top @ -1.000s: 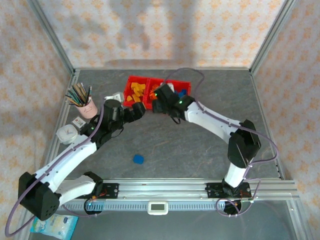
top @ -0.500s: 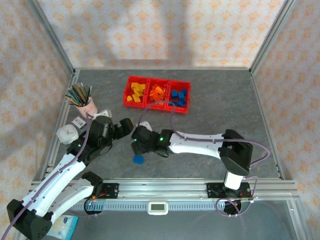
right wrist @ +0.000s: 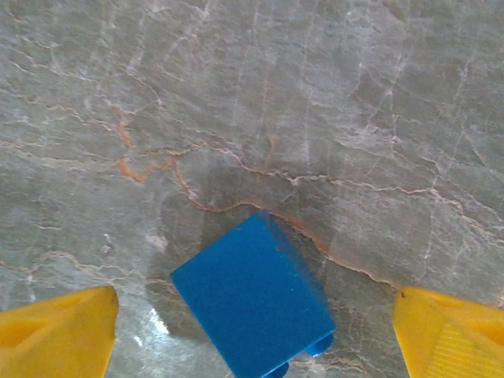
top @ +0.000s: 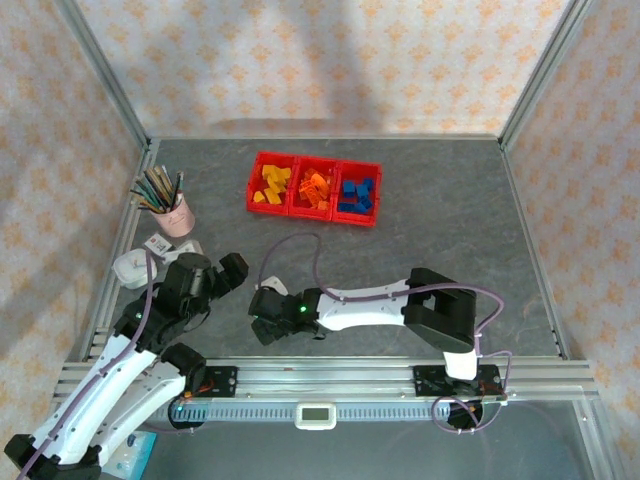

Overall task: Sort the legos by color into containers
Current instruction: Pick up the lego from the bottom-center of the table.

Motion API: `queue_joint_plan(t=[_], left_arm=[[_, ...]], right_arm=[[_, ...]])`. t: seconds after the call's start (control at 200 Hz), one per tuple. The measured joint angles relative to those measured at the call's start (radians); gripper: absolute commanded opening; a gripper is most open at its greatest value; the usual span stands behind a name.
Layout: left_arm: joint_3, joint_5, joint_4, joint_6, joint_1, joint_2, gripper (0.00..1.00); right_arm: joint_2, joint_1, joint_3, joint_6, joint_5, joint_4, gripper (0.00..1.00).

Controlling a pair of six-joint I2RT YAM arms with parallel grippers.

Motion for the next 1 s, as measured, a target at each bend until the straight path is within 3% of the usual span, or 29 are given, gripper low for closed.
queue_joint_plan(t=[0.45, 1.001], left_arm=[[-0.014, -0.014, -0.031, -0.041, 0.000, -0.033, 0.99], [-0.014, -0.017, -0.031, -0.040, 0.000, -0.021, 0.99]], right_arm=[[0.051, -0.023, 0.006, -0.019, 0.078, -0.028, 0.74], [0.077, -0.071, 0.045, -0.018, 0.085, -0.052, 0.33]])
